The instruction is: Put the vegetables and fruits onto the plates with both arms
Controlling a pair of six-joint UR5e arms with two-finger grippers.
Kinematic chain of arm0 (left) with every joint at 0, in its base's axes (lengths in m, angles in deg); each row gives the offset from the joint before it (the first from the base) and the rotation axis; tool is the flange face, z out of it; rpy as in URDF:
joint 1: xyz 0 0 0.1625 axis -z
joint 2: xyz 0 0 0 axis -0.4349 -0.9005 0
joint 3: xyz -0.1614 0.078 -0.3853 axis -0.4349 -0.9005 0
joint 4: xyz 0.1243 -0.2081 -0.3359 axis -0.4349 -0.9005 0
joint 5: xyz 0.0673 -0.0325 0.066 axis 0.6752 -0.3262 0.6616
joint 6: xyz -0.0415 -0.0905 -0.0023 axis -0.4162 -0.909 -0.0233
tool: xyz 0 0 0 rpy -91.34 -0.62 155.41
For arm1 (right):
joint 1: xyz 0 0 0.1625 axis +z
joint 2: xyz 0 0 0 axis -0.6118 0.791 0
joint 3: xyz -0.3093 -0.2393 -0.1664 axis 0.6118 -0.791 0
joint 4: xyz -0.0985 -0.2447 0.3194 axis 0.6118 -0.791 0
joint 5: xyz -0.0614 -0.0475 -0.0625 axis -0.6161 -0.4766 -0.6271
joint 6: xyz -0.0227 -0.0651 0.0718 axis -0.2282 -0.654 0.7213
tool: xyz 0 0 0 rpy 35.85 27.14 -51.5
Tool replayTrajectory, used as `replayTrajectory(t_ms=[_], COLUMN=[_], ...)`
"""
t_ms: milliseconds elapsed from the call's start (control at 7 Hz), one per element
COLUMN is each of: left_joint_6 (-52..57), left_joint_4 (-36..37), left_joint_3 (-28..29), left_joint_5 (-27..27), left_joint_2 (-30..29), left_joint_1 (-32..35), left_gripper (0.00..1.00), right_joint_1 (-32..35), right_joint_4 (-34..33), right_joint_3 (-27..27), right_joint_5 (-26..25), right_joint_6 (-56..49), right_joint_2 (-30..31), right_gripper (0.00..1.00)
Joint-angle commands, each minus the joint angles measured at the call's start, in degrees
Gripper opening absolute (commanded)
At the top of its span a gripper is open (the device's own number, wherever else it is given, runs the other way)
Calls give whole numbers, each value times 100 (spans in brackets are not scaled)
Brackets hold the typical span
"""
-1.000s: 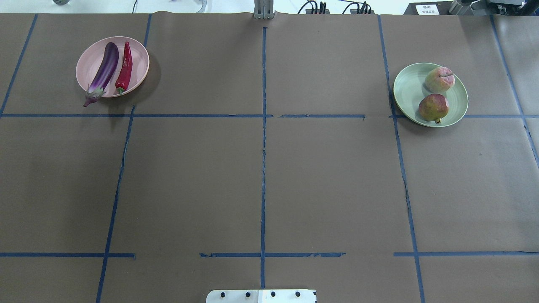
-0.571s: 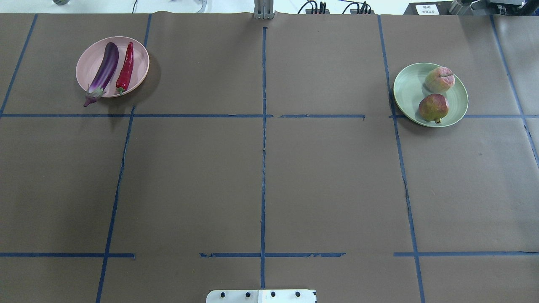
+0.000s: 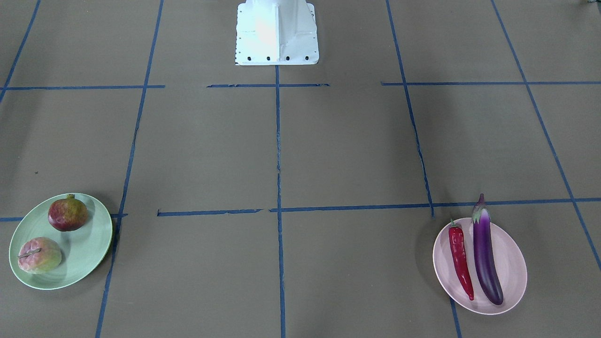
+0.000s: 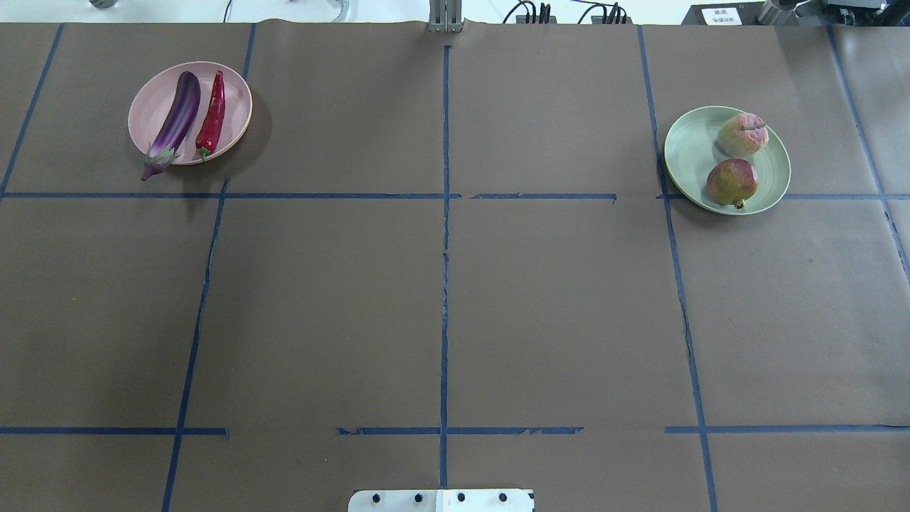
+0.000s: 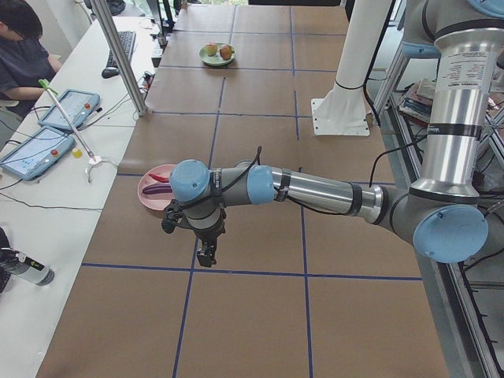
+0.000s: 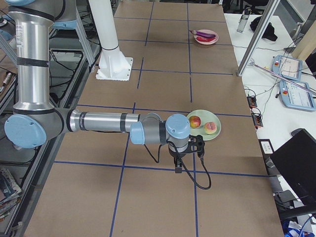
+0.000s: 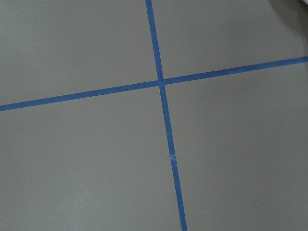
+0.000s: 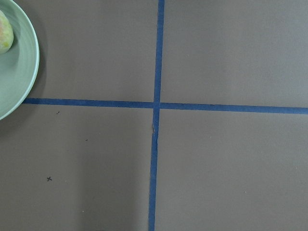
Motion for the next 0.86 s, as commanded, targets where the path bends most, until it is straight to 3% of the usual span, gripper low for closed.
replayTrajectory(t_ms=[0,714], left_joint_6=[2,2], left_joint_4=[-12,5], left_joint_3=[67,-2], left_joint_5=[25,34], left_joint_2=[16,7], left_joint_1=[-9,-36], left_gripper=[100,100], right_joint_1=[0,-9], right_joint_4=[9,9], right_joint_3=[-3,-3], right_joint_5=[-3,-3], right_joint_6=[-8,-8], right_joint_2=[80,89], right_gripper=[100,100])
